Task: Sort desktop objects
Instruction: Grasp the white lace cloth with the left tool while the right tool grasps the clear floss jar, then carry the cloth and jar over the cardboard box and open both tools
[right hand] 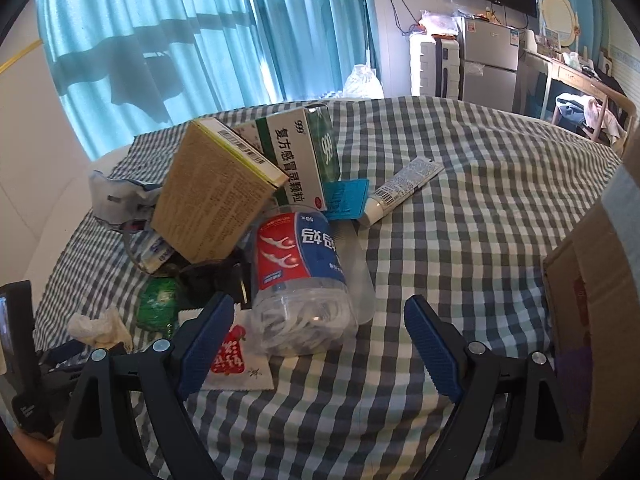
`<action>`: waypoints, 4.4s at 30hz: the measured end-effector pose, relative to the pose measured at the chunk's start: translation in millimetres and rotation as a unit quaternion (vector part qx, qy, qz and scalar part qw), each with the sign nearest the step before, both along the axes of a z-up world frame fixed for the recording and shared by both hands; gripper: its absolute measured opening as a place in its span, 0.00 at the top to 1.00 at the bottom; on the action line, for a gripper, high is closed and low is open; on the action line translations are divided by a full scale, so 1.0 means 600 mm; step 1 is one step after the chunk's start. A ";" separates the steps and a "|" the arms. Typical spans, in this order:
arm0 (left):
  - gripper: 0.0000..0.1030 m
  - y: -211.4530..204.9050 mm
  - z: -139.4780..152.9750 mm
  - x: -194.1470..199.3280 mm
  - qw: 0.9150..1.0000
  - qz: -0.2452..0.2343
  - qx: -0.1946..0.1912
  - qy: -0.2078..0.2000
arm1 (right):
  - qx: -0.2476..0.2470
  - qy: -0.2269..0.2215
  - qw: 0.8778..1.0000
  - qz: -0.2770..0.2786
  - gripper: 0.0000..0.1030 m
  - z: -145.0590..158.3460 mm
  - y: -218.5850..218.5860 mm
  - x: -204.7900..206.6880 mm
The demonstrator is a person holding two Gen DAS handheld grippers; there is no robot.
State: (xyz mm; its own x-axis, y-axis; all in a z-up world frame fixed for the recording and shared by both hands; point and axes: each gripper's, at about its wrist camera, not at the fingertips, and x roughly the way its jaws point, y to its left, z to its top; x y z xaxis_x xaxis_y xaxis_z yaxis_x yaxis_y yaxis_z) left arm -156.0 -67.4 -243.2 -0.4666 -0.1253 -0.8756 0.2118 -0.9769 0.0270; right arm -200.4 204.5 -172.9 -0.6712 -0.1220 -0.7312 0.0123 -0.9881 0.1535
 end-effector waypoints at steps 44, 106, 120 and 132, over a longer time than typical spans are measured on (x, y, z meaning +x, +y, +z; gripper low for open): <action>0.80 0.068 0.096 0.143 0.992 -0.090 0.073 0.054 | -0.012 -0.132 0.991 0.022 0.37 -0.041 -0.060 0.152; 0.79 0.571 0.420 0.160 0.912 -0.368 0.082 0.160 | 0.015 0.078 0.986 -0.143 0.40 0.325 0.333 0.339; 0.79 0.681 0.317 0.105 0.900 -0.416 0.082 0.103 | -0.016 0.032 0.979 -0.201 0.40 0.230 0.468 0.287; 0.24 0.678 0.309 0.104 0.898 -0.425 0.079 0.083 | -0.042 0.057 0.970 -0.232 0.21 0.246 0.488 0.287</action>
